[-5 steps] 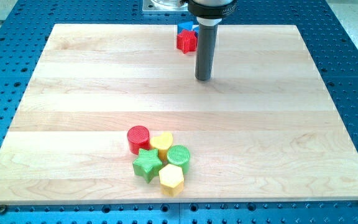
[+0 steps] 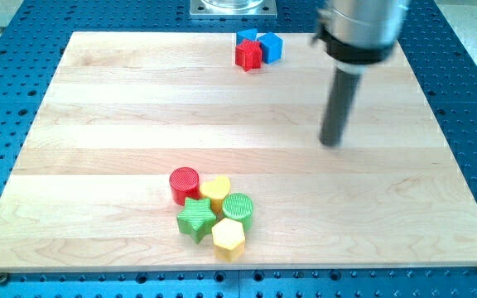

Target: Slide the yellow hexagon to the top left diagonal of the red circle

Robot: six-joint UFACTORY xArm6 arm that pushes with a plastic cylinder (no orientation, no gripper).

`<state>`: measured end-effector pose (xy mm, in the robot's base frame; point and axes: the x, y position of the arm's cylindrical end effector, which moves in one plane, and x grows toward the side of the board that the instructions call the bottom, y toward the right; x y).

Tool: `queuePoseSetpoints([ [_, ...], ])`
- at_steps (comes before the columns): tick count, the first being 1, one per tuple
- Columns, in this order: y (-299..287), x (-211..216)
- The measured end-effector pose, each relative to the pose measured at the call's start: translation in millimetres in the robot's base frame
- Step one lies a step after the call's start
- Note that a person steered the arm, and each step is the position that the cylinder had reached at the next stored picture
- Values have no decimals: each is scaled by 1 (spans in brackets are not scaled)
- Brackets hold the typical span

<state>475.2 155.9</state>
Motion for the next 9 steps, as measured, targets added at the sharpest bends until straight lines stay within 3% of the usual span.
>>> queuePoseSetpoints([
  [1, -8, 70],
  [2, -57, 129],
  [4, -108, 143],
  [5, -160, 144],
  [8, -183, 144],
  [9, -244, 137],
])
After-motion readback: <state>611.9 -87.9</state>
